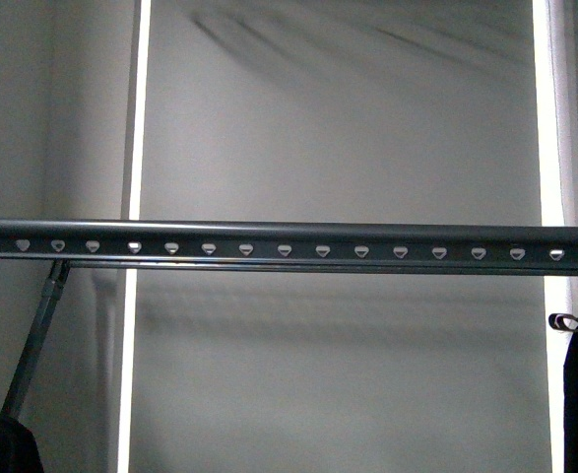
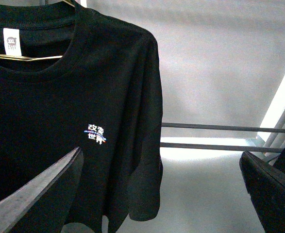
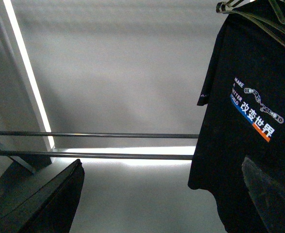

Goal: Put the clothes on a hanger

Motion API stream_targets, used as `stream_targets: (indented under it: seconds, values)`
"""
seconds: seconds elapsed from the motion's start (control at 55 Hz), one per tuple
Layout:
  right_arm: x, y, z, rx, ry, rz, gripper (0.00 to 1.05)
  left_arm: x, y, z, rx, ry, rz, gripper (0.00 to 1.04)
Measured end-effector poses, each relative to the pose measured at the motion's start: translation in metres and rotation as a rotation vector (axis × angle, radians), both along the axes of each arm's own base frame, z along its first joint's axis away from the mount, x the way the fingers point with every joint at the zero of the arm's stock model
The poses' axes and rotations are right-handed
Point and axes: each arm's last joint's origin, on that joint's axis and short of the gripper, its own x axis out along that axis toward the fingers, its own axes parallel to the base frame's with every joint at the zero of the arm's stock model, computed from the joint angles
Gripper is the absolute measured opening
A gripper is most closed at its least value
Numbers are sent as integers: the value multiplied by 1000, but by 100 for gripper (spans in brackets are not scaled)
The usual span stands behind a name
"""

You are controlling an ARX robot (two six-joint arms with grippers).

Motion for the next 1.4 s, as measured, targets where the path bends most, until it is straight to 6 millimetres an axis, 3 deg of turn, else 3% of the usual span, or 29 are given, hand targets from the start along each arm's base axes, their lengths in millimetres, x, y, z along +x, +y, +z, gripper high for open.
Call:
stream_targets:
  seconds: [0.273,0.4,0.473,0.6,0.691,0.745,0.945,1.273,1.4]
  values:
    - [0,0,0,0,0,0,97,0,0,0,0,0,0,98]
    - [0,0,0,0,0,2,97,8,-2,1,72,15,-299,98]
    - [0,0,0,0,0,3,97,19,-7,14,53,-13,-361,98]
    - [0,0,0,0,0,1,97,55,-15,60,-84,-52,-171,98]
    - [0,0,0,0,0,2,97,109,-16,90,-290,24,67,98]
    - [0,0,0,0,0,2,97,144,-14,96,-391,98,204,98]
    - [0,0,0,0,0,1,97,210,-4,107,-579,115,402,98]
    - [0,0,0,0,0,1,97,263,24,113,-646,76,570,98]
    - [0,0,0,0,0,1,97,277,28,107,-637,97,603,80]
